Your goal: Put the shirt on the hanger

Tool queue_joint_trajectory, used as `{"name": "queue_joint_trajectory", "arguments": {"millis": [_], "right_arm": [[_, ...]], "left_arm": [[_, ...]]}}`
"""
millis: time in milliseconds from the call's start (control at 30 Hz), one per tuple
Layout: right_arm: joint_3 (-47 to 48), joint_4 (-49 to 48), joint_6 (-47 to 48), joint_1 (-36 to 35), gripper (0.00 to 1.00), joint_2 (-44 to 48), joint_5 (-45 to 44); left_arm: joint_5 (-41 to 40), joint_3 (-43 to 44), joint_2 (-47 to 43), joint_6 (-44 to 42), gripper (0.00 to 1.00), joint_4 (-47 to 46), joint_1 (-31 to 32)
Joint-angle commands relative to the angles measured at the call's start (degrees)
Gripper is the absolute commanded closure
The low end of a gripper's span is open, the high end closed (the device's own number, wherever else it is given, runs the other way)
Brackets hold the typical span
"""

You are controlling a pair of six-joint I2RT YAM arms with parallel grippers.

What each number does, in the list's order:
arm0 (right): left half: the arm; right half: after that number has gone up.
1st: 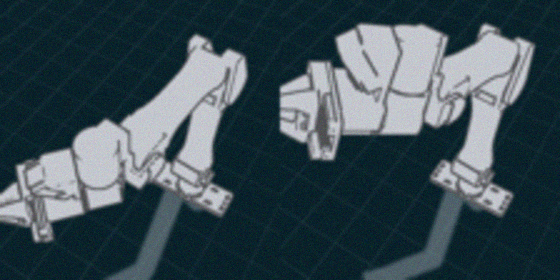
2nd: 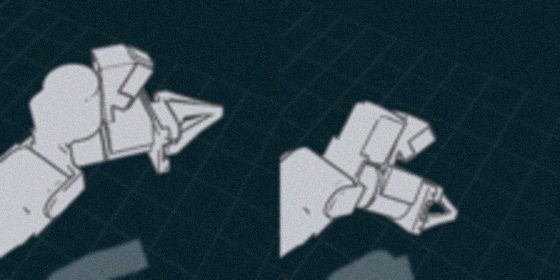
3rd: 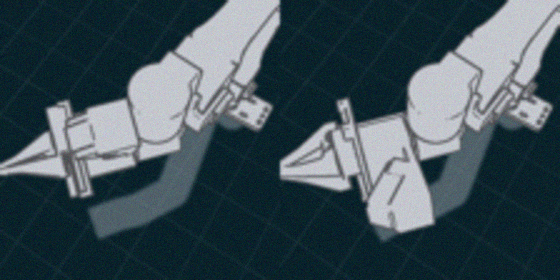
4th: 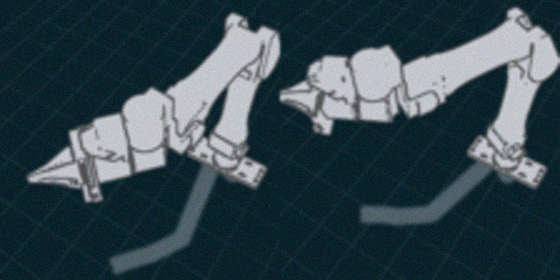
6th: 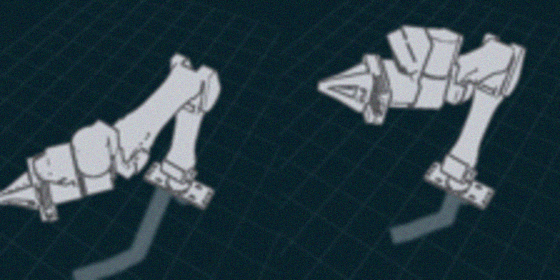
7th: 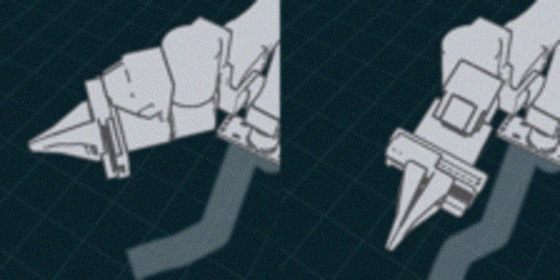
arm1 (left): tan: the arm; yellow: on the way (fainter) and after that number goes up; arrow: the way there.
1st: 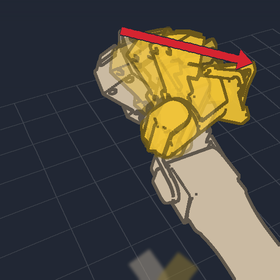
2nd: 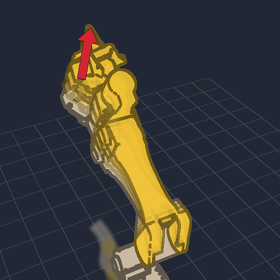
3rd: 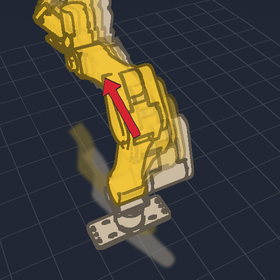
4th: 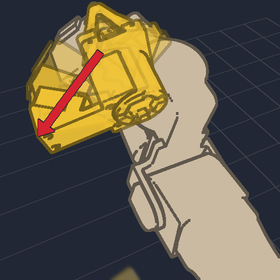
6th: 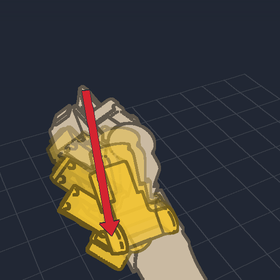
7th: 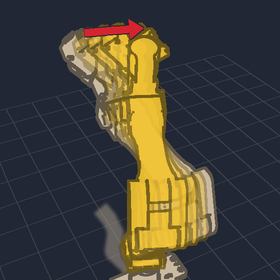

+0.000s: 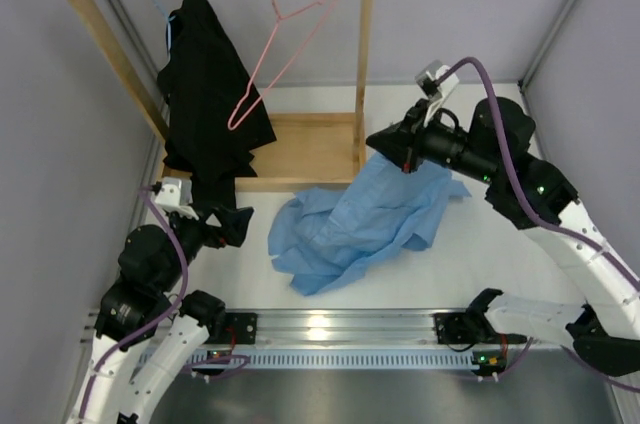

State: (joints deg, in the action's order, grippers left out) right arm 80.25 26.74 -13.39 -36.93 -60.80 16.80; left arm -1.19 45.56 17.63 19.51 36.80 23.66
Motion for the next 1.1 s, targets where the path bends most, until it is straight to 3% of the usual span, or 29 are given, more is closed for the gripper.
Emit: {"name": "queue_joint_trajectory", "arguments": {"millis": [0, 67, 167, 333, 367, 467, 533, 567, 600, 667, 900, 1000, 1033, 1067], "right_arm": [[9.73, 5.77, 7.76, -10.16, 1.0, 0.5, -8.61], [8.8, 5.78, 6.37, -14.74, 1.0, 2.24, -9.32], [-5.14, -0.17, 0.13, -21.31, 1.0, 8.2, -13.43], [-41.96, -10.81, -19.01, -31.69, 1.0, 17.1, -25.74], [-49.5, -12.66, -21.65, -33.11, 0.97, 19.03, -27.5], [-56.58, -10.93, -30.98, -37.94, 0.77, 23.77, -35.31], [-57.22, -7.94, -33.63, -40.5, 0.64, 26.85, -38.49], [-56.35, -6.72, -33.63, -40.94, 0.43, 29.74, -39.29], [-55.47, -2.96, -33.29, -40.86, 0.33, 31.25, -40.34], [-51.45, 1.27, -32.67, -40.86, 0.26, 34.23, -45.17], [-38.69, 15.87, -28.54, -37.7, 0.2, 30.57, -55.99], [-36.74, 17.21, -23.45, -27.09, 0.25, 25.74, -49.88], [-36.83, 15.99, -21.61, -19.57, 0.27, 23.2, -41.75], [-37.53, 15.36, -18.37, -16.71, 0.27, 21.96, -37.76]], "left_arm": [[-1.27, 0.58, -1.18, -0.44, 0.02, -2.61, -0.19], [-2.41, 0.41, -2.24, -0.26, 0.02, -2.69, -0.46], [-3.82, 0.23, -4.53, 0.0, 0.02, -2.69, -0.54], [-5.05, -0.03, -7.25, 0.27, 0.02, -2.61, -0.54], [-5.05, -0.03, -7.17, 0.18, 0.02, -2.61, -0.54], [-4.7, -0.03, -6.73, 0.18, 0.02, -2.61, -0.54], [-4.7, -0.03, -6.55, 0.27, 0.02, -2.61, -0.54], [-4.78, -0.03, -6.64, 0.18, 0.02, -2.61, -0.54], [-4.87, -0.03, -6.73, 0.18, 0.02, -2.61, -0.54], [-4.96, -0.03, -7.17, 0.18, 0.02, -2.69, -0.54], [-4.96, -0.21, -6.82, 0.27, 0.02, -2.69, -0.54], [-4.79, -0.3, -6.47, 0.27, 0.02, -2.61, -0.54], [-4.7, -0.21, -6.47, 0.27, 0.02, -2.61, -0.54], [-4.7, -0.3, -6.47, 0.27, 0.02, -2.61, -0.54]]}}
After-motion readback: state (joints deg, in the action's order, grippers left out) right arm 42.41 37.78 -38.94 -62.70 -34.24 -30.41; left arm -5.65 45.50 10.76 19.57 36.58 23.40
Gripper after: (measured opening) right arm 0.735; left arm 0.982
